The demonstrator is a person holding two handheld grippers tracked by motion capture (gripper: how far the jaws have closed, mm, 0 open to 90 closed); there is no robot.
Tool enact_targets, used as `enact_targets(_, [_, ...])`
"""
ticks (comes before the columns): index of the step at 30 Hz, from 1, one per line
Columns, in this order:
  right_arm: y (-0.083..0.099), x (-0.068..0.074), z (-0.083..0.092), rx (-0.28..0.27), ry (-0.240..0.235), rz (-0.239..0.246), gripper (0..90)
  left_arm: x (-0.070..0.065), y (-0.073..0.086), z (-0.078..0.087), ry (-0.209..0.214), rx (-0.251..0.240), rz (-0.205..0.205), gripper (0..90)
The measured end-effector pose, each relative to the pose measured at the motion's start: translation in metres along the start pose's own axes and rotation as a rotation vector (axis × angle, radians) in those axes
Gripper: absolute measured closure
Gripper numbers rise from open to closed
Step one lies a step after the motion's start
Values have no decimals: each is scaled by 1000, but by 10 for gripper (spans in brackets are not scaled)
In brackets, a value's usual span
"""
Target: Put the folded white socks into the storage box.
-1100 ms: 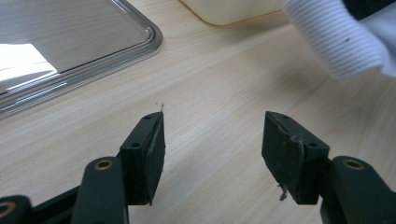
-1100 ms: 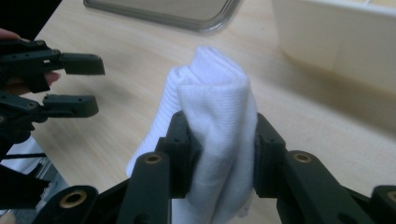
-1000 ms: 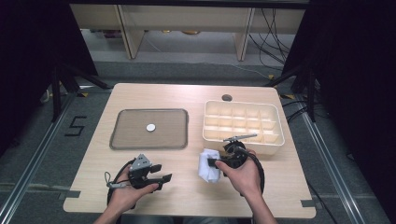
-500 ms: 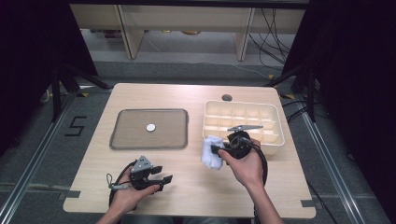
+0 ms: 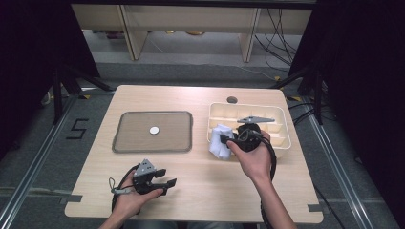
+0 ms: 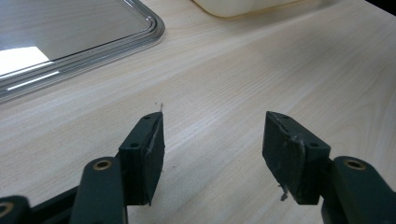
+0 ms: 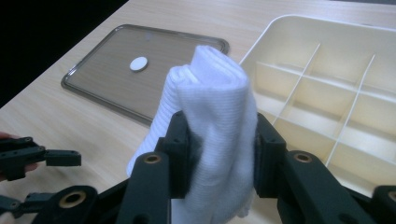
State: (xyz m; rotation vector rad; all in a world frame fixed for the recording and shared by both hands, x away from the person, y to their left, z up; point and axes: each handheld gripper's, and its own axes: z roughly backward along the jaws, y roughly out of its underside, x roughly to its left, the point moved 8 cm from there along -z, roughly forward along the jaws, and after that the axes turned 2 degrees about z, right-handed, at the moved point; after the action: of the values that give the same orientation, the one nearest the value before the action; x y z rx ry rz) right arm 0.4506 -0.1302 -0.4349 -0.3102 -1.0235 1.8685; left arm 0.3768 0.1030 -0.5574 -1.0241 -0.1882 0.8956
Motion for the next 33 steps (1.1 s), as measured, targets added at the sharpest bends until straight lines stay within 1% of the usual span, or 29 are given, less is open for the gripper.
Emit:
enact_targets(2, [-2,-1,-1,-7,-6,9,656,0,1,0,-1,-6,3,387])
enact_targets(3, [-5,-3,-3,-10,17,23,656,0,1,0,-1,-9,5,386])
enact_targets(5, [-7,-3,-4,-17,17,20,656,1,0,0,-4,-13,6,386])
enact_targets(6, [-10,-5,-4,-19,27,20,656,1,0,0,-12,-22,4,387])
enact_targets(7, [-13,-6,-5,-26,39,30,656,1,-1,0,-13,-25,4,387])
enact_targets(8, [-14,-7,-6,-29,47,20,656,1,-1,0,-11,-26,8,388])
enact_targets(9, [-18,-10,-8,-23,63,28,656,1,-1,1,-13,-27,8,388])
enact_targets(10, [-18,-10,-8,-23,63,28,656,1,-1,1,-13,-27,8,388])
enact_targets(12, [-25,-15,-12,-21,83,41,656,2,-1,2,-15,-26,9,388])
enact_targets(13, [-25,-15,-12,-21,83,41,656,2,-1,2,-15,-26,9,388])
enact_targets(14, [-27,-16,-16,-6,102,33,656,2,0,1,-14,-25,8,388])
enact_targets(15, [-27,-16,-16,-6,102,33,656,2,0,1,-14,-24,9,388])
enact_targets(16, [-28,-18,-20,-14,104,44,656,2,0,1,-17,-23,10,388])
enact_targets(17, [-28,-19,-22,2,111,42,656,2,0,1,-17,-23,10,388])
enact_targets(19, [-29,-23,-28,3,121,44,656,2,0,1,-16,-21,6,388])
enact_targets(20, [-28,-24,-32,19,131,30,656,2,0,0,-14,-25,8,387])
enact_targets(21, [-28,-24,-32,19,131,30,656,2,0,0,-14,-25,8,388])
enact_targets(22, [-29,-27,-33,19,144,61,656,2,0,0,-10,-25,7,388])
enact_targets(23, [-30,-27,-37,27,149,48,656,1,1,0,-9,-18,7,387])
enact_targets(24, [-31,-27,-39,31,146,45,656,1,1,-1,-9,-23,7,387])
enact_targets(25, [-31,-27,-39,31,146,45,656,1,1,0,-9,-13,6,387])
enact_targets(26, [-31,-28,-40,43,155,46,656,0,1,-1,-7,-13,3,387])
enact_targets(28, [-32,-28,-45,45,156,48,656,0,2,-2,-9,-18,4,388])
enact_targets(29, [-32,-29,-47,49,162,62,656,0,2,-2,-2,-13,6,387])
enact_targets(30, [-31,-30,-52,57,173,67,656,0,2,-2,-3,-16,6,387])
enact_targets(31, [-31,-30,-52,57,173,67,656,0,2,-2,-4,-17,4,387])
enact_targets(33, [-28,-30,-58,76,179,65,656,1,3,-1,-16,-6,1,387])
